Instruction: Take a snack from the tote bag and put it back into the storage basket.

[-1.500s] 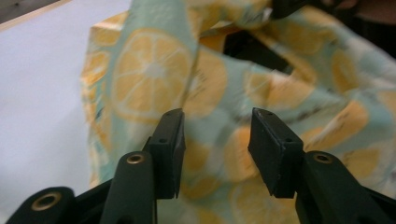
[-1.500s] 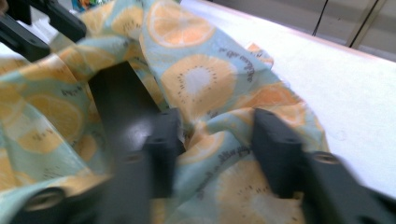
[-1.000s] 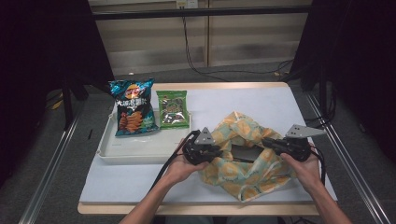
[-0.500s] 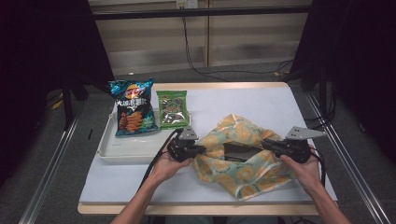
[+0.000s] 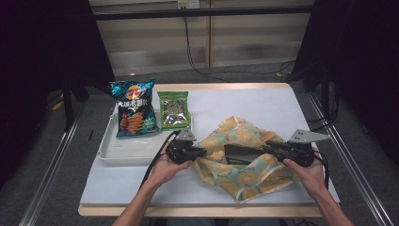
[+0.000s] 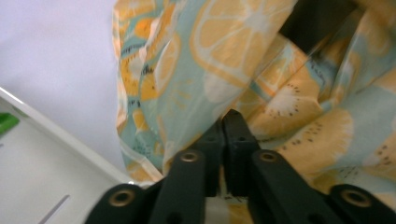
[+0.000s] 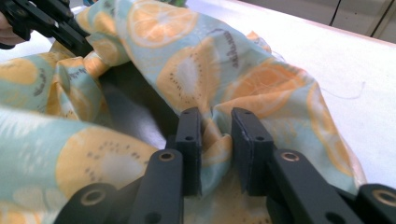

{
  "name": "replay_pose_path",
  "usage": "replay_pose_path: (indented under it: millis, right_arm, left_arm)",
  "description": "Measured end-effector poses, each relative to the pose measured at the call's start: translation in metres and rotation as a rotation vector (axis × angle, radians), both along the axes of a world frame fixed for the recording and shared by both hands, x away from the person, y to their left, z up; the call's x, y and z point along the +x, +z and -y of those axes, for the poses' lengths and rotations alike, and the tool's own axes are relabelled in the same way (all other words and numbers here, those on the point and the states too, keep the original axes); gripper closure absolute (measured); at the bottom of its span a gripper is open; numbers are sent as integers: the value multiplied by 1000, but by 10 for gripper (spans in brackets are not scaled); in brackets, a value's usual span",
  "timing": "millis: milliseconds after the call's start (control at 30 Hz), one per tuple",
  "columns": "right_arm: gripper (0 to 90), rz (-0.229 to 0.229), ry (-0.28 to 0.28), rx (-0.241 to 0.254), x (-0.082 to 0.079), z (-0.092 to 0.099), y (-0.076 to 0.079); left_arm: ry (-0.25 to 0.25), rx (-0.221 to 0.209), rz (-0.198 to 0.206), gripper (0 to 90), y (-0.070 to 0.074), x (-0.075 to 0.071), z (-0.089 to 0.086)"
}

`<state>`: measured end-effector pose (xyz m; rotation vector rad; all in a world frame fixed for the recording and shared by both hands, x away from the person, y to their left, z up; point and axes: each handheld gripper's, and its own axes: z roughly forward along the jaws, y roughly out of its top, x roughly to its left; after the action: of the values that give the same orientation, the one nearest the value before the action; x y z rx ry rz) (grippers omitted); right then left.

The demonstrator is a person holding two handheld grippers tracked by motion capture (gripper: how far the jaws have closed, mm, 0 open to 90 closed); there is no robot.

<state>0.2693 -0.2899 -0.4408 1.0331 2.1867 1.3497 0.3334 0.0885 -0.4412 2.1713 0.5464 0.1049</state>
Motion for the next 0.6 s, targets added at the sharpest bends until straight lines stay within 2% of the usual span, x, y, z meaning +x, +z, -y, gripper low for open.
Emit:
replay_pose_path:
  millis: [100, 167, 233, 333, 533, 600]
  right_arm:
    - [702, 7, 7, 10, -1, -1, 2]
    - [688, 12, 9, 14, -2, -2, 3]
    - [687, 14, 14, 15, -2, -2, 5]
    - [686, 19, 14, 20, -3, -4, 6]
    - [689, 20, 20, 25, -3, -5, 7]
    - [691, 18, 20, 28, -3, -5, 7]
  left_arm:
    - [-25, -60, 19, 741, 13, -8, -3]
    - [-36, -81, 45, 723, 20, -12, -3]
    - [-51, -137, 46, 699, 28, -15, -2]
    - [-77, -163, 53, 679, 35, -19, 5]
    - [-135, -127, 45, 692, 30, -14, 34]
    - [-140, -114, 49, 672, 27, -12, 45]
